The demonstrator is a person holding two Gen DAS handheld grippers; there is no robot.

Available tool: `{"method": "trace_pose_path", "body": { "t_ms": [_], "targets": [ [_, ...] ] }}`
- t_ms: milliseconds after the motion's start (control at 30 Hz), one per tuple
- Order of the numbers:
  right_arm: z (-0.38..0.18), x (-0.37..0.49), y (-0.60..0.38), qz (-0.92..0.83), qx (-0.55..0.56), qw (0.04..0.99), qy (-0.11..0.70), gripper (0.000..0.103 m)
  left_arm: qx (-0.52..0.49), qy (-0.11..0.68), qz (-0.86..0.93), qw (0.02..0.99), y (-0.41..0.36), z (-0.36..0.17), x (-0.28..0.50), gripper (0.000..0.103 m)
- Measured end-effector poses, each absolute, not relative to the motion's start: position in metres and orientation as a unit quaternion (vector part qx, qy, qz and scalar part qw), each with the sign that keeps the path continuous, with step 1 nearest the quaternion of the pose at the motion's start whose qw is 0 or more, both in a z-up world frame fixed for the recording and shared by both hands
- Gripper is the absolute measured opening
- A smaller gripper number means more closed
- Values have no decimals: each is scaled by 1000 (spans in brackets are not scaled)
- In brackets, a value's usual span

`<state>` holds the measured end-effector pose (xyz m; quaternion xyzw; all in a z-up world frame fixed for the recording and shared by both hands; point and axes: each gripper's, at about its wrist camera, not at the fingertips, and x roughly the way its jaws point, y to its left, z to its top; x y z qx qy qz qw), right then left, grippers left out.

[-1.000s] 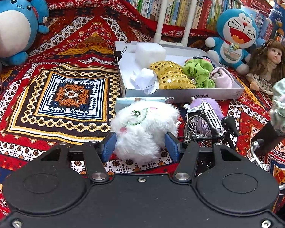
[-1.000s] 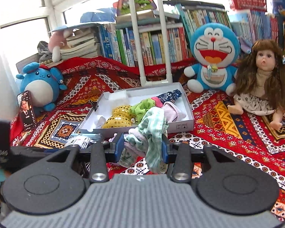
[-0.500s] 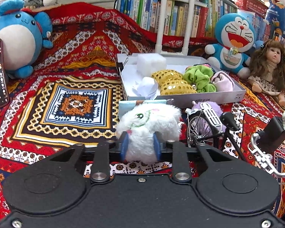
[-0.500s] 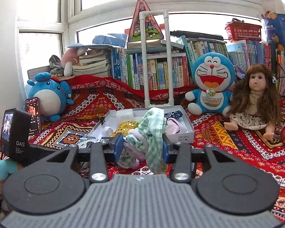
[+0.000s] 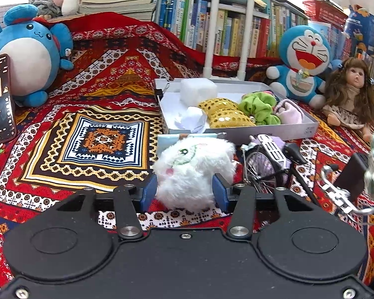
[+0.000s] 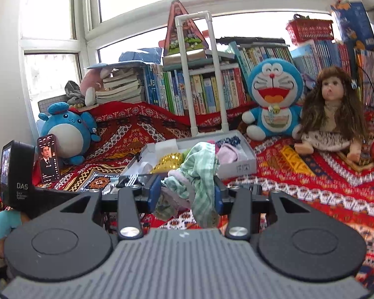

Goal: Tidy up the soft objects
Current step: 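Lift the white plush with the left tool while the right tool lifts the gingham scrunchie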

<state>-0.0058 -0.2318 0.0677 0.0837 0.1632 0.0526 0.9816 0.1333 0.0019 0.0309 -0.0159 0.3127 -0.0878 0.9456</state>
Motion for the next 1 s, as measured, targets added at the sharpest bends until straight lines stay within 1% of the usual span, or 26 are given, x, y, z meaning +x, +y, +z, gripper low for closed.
{"method": "trace_pose_path", "body": {
  "t_ms": [67,233,333,367,400,467,500,533,667,800,1000],
  "targets": [
    [64,-10,-230,53,81,982,165,49,-15,318,-84,944,1,28,138,51],
    [57,-19,-228,74,82,980,163,49,-25,337,-86,937,-2,21,151,53],
    [51,-18,-223,72,65,979,178,49,-29,340,-90,936,-3,19,155,54],
    [48,-17,-222,70,63,978,184,49,-30,342,-91,935,-4,18,156,53],
    [45,-15,-222,69,65,977,192,49,-32,344,-93,934,-4,18,157,49],
    [39,-13,-223,71,72,974,205,49,-35,348,-97,932,-5,17,157,45],
    [36,-12,-223,68,72,972,211,51,-34,347,-97,932,-5,17,156,43],
    [34,-12,-222,64,69,972,216,57,-33,346,-97,932,-5,17,156,42],
    [25,-8,-220,52,57,968,237,67,-27,341,-93,935,-5,20,149,38],
    [19,-3,-221,42,57,965,253,68,-21,334,-89,938,-2,27,140,36],
    [15,0,-222,40,64,962,264,72,-15,333,-83,939,9,34,120,36]
  ]
}}
